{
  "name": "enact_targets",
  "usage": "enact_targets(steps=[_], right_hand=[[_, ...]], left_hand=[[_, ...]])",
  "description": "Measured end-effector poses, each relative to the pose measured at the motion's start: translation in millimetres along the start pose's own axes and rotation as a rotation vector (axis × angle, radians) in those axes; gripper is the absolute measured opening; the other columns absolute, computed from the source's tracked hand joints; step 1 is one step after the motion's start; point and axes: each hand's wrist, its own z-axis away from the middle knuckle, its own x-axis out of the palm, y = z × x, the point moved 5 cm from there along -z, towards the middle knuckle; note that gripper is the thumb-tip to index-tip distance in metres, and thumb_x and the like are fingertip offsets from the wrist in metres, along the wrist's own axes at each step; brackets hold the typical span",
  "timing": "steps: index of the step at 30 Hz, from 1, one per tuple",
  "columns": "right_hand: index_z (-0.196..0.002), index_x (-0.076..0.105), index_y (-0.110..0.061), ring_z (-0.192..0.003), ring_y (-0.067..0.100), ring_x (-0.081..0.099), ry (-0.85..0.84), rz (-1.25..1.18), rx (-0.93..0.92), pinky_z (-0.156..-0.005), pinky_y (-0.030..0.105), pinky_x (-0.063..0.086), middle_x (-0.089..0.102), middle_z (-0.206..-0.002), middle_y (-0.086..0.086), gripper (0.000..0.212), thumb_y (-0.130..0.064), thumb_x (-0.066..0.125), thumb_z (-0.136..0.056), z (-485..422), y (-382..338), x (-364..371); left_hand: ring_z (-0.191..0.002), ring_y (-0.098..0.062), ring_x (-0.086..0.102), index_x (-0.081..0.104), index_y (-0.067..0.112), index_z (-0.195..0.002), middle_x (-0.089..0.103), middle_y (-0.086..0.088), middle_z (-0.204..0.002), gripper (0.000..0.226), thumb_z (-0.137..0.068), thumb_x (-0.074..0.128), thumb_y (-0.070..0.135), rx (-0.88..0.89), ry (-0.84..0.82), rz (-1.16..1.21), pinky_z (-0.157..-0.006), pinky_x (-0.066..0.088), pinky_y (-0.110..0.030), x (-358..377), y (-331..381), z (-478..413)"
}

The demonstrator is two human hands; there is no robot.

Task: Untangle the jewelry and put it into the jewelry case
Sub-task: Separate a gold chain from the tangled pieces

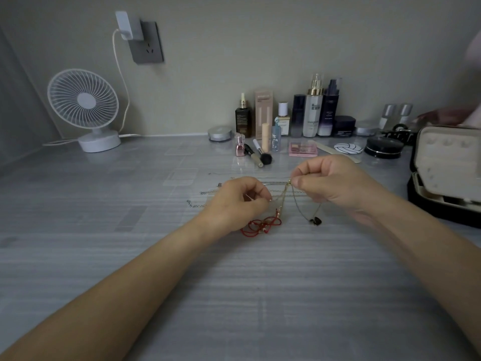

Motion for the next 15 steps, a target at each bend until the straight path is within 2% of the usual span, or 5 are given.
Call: enact_targets(steps=[6, 11, 15], right_hand=[[-0.071, 0.064, -0.019, -0.043, -0.001, 0.039, -0.003, 0.016, -0.008, -0.048, 0.014, 0.035, 0.049, -0.043, -0.014, 0.016, -0.008, 0.063, -0.083, -1.1, 0.4, -0.7], [-0.071, 0.063, -0.015, -0.04, -0.001, 0.036, -0.033, 0.005, -0.021, -0.045, 0.013, 0.031, 0.047, -0.041, -0.014, 0.016, -0.005, 0.062, -0.083, -1.4, 0.5, 1.9], [-0.073, 0.062, -0.015, -0.039, -0.002, 0.038, -0.066, 0.014, -0.028, -0.043, 0.011, 0.031, 0.048, -0.039, -0.014, 0.016, -0.003, 0.061, -0.084, -1.4, 1.1, 4.3]], left_hand=[[-0.063, -0.009, 0.047, 0.058, 0.026, -0.075, 0.054, 0.009, -0.07, 0.022, -0.084, 0.061, 0.006, 0.113, 0.06, 0.027, -0.059, 0.042, -0.018, 3.0, 7.5, 3.5], [-0.066, -0.008, 0.051, 0.066, 0.028, -0.078, 0.059, 0.008, -0.07, 0.014, -0.084, 0.066, 0.015, 0.203, 0.099, 0.055, -0.063, 0.043, -0.021, 3.5, 15.0, 3.9], [-0.069, -0.011, 0.054, 0.066, 0.029, -0.075, 0.064, 0.008, -0.071, 0.018, -0.083, 0.066, 0.014, 0.217, 0.095, 0.049, -0.066, 0.046, -0.025, 5.6, 15.4, 4.3]])
